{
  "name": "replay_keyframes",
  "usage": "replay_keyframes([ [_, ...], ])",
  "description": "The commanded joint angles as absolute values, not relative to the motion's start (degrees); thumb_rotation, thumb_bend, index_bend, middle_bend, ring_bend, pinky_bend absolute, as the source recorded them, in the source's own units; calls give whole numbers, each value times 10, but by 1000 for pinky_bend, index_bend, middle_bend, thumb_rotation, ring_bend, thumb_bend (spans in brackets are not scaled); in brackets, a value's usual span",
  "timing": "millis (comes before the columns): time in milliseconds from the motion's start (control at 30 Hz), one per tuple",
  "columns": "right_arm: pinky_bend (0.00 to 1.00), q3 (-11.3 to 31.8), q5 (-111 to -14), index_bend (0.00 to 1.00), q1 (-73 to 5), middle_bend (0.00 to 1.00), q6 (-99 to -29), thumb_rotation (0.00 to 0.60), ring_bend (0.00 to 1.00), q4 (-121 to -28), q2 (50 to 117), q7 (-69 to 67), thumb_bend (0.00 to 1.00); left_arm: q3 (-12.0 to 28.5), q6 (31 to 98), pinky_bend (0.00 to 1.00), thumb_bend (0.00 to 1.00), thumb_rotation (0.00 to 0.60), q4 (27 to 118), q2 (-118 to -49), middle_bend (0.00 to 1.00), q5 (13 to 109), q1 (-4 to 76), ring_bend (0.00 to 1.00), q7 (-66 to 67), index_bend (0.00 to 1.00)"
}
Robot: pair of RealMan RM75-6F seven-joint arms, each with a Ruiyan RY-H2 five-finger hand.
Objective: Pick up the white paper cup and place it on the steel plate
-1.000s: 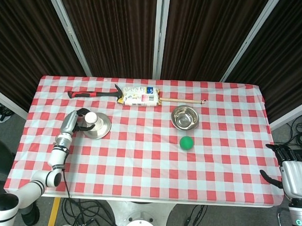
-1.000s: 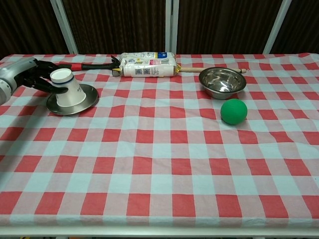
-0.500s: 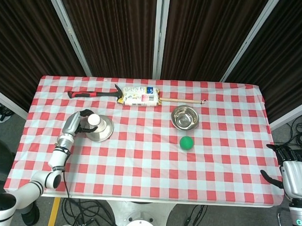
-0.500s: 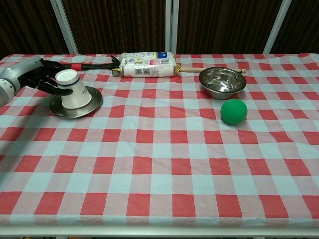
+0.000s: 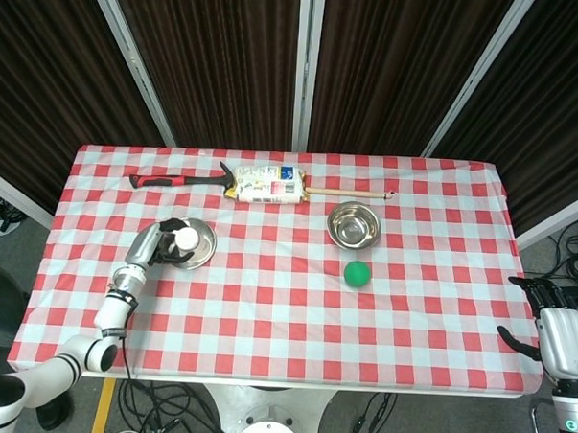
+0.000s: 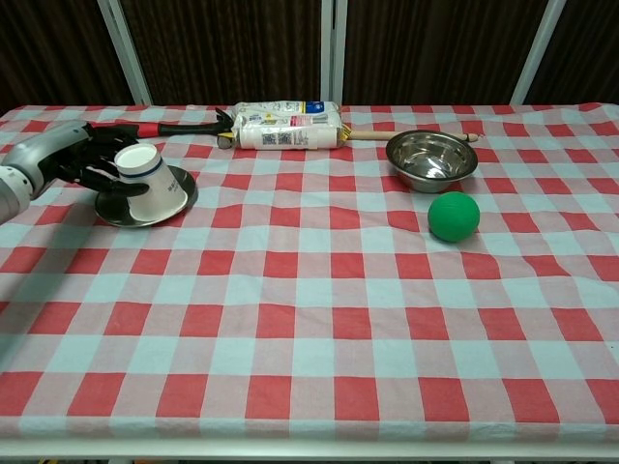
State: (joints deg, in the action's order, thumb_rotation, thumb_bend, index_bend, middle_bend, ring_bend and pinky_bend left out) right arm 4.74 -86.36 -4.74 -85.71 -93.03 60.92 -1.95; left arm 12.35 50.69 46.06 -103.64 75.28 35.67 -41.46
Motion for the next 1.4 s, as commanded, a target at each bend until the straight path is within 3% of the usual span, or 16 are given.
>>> replay_keyframes([
  [33,307,48,-864,237,-48,271,-857,600,178,-931,609,-19,70,125,504,251,262,600,457,-1034,429,748,356,278,-403,440],
  [400,307,47,-865,237,-47,274,-858,600,178,-935,608,-16,71,169,449,251,263,600,347,-1075,430,697,393,279,-400,441],
  [733,307,46,-865,237,-45,276,-861,600,178,-934,608,-17,70,126,508,247,264,600,457,-1031,430,757,360,278,-426,442],
  [967,307,46,-869,237,-44,276,-865,600,178,-934,607,-19,70,162,546,244,263,600,485,-1001,429,731,349,275,-423,441],
  [1133,307,45,-870,237,-43,276,-866,600,178,-931,610,-22,71,195,516,238,262,600,451,-997,426,679,354,248,-410,438],
  [1400,307,43,-871,237,-41,277,-868,600,178,-930,609,-24,70,231,423,216,261,600,313,-1057,418,604,390,224,-375,435],
])
